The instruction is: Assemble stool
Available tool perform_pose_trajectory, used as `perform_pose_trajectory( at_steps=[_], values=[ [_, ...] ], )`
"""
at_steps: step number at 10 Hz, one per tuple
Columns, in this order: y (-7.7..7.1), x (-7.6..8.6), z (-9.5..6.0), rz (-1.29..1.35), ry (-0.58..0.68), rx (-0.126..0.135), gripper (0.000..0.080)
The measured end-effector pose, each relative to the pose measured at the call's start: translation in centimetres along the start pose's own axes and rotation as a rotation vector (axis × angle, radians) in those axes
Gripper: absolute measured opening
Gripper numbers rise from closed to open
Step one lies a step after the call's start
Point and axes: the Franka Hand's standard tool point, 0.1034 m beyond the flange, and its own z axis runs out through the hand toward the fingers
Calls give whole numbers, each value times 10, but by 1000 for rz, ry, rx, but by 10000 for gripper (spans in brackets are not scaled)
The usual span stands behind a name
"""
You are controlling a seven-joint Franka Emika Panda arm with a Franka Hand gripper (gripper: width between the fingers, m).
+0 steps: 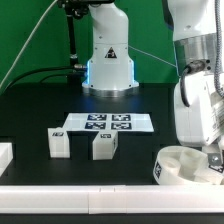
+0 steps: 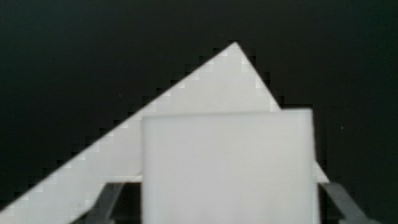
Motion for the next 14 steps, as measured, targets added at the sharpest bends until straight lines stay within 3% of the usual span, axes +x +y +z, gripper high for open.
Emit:
perform_pose_trajectory(
  at_steps=[1,4,5,6,7,8,9,11,13,14],
  values=[
    [2,-1,0,14,-9,23,337],
    [5,-1,0,15,-13,24,337],
    [6,-2,1,11,-13,24,388],
    [6,-2,1,6,-13,23,525],
    [6,-2,1,-29,-12,23,525],
    [6,-2,1,-30,-12,23,621],
    [6,-2,1,-52,-11,23,621],
    [4,-9,-11,-202,-27,30,648],
    [-2,-17,-29,-543,-36,38,649],
    [1,-21,-31,-655,-28,8,649]
  ],
)
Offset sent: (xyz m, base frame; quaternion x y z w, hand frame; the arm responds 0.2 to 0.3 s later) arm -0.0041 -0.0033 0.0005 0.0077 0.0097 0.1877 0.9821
